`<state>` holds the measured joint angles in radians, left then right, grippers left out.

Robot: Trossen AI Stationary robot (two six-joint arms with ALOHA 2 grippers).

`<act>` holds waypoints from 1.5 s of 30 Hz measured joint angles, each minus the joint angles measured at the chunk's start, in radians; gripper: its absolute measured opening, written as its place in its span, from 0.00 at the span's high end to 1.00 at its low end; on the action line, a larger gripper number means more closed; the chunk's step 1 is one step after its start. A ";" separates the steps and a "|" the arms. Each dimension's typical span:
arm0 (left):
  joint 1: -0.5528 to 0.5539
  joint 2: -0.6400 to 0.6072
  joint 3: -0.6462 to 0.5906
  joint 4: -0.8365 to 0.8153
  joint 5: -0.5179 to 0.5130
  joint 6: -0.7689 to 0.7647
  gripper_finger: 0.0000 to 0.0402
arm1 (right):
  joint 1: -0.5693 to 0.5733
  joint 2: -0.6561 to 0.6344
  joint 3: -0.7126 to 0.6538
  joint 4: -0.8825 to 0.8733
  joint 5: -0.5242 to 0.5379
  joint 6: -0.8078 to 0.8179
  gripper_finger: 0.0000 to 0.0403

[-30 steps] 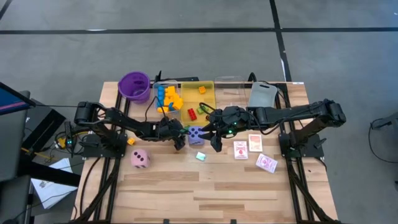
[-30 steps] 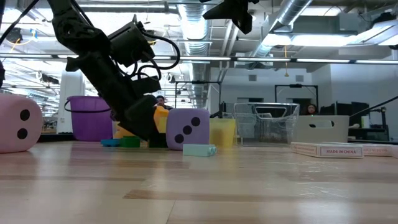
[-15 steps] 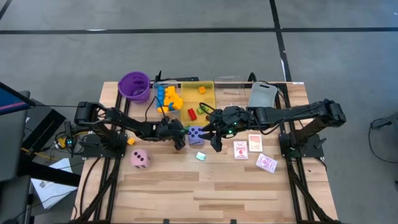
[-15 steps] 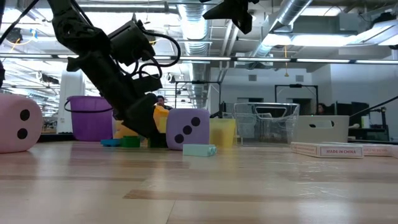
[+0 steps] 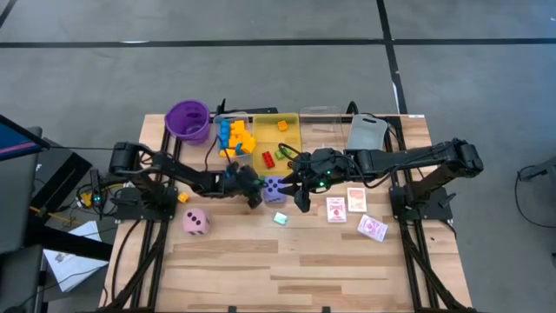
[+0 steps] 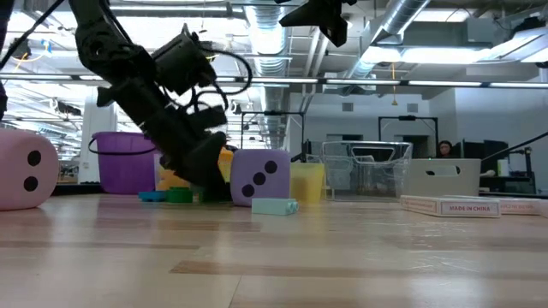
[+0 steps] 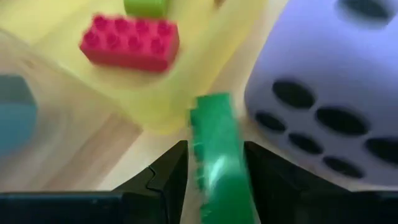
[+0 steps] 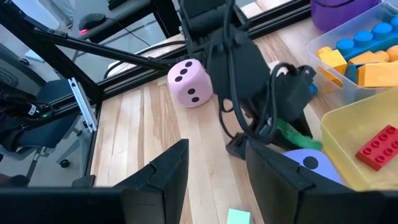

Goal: Pick & Place Toys
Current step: Put the green eight stud game piece into the yellow bin

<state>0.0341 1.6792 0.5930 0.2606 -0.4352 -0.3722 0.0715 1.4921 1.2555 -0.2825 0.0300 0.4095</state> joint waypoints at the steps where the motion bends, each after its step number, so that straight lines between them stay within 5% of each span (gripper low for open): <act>1: 0.000 0.012 0.000 -0.002 0.003 -0.005 0.63 | 0.000 0.000 0.000 -0.001 0.000 0.000 0.62; 8: 0.000 0.056 0.003 0.025 0.005 -0.109 0.65 | 0.009 0.000 0.000 -0.002 -0.002 0.001 0.62; 13: 0.000 0.037 0.000 0.014 0.019 -0.108 0.74 | 0.013 0.000 0.000 -0.002 -0.001 0.001 0.62; 16: 0.000 -0.008 -0.002 -0.001 0.055 -0.106 0.82 | 0.013 0.000 0.000 -0.002 -0.001 0.001 0.62; 22: -0.010 -0.165 -0.002 -0.006 0.138 -0.056 0.82 | 0.013 0.000 0.000 -0.001 -0.001 0.001 0.62; 30: 0.020 -0.333 0.000 0.015 0.003 -0.017 0.80 | 0.011 0.000 0.000 0.002 0.000 0.001 0.62; 37: 0.176 -0.267 0.000 0.200 0.024 0.054 0.79 | 0.011 0.000 0.000 0.009 0.000 0.001 0.62; 45: 0.273 -0.230 0.000 0.293 0.138 0.086 0.62 | 0.012 0.000 0.000 0.009 0.000 0.001 0.62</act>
<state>0.3067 1.4490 0.5934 0.5534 -0.2976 -0.2859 0.0837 1.4921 1.2556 -0.2737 0.0296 0.4107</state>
